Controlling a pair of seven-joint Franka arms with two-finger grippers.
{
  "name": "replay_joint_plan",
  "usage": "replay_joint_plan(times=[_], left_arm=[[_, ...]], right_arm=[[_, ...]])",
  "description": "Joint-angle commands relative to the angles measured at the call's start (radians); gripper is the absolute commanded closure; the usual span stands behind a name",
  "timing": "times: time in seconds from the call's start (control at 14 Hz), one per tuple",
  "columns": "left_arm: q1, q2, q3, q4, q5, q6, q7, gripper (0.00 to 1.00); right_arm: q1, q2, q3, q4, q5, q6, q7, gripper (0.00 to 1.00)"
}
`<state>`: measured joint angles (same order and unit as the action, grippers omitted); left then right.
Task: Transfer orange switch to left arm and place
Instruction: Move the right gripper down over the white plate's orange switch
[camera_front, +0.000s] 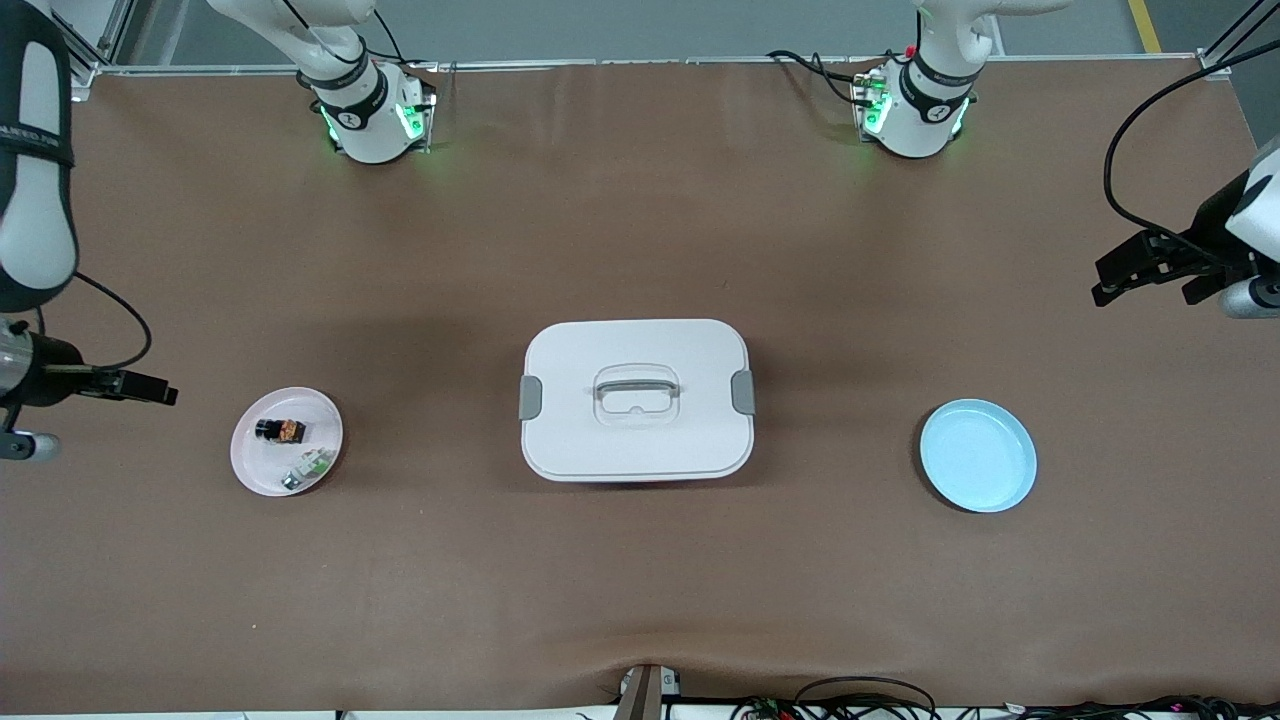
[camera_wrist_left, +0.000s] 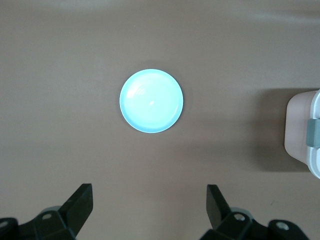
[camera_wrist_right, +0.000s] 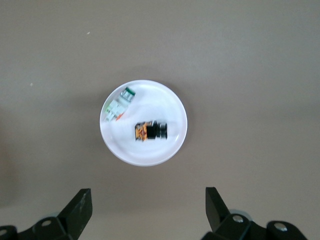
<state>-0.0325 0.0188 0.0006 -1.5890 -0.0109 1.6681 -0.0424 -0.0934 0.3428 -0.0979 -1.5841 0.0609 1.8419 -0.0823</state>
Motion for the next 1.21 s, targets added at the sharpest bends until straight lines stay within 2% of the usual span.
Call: replay_joint_plan(times=[0.0,0.21,0.57,0.93,1.14], left_arm=[[0.006,0.01,-0.004,0.021,-0.006,-0.002,0.021,0.0],[0.006,0.01,-0.004,0.021,-0.006,-0.002,0.021,0.0],[0.006,0.01,-0.004,0.021,-0.007,-0.002,0.021,0.0],[0.006,0.01,-0.004,0.021,-0.007,-0.002,0.021,0.0],[0.006,0.01,-0.004,0.021,-0.007,-0.002,0.021,0.0]], right_arm=[[-0.005,-0.024,0.007,-0.127,0.002,0.123,-0.007,0.0],[-0.003,-0.018,0.006,-0.194,0.0,0.218,0.006,0.0],[-0.003,0.071,0.006,-0.217,0.0,0.321,0.01,0.0],[-0.002,0.202,0.007,-0.215,0.002,0.44,0.012,0.0],[-0.005,0.22,0.009,-0.214,0.016,0.447,0.013,0.0]])
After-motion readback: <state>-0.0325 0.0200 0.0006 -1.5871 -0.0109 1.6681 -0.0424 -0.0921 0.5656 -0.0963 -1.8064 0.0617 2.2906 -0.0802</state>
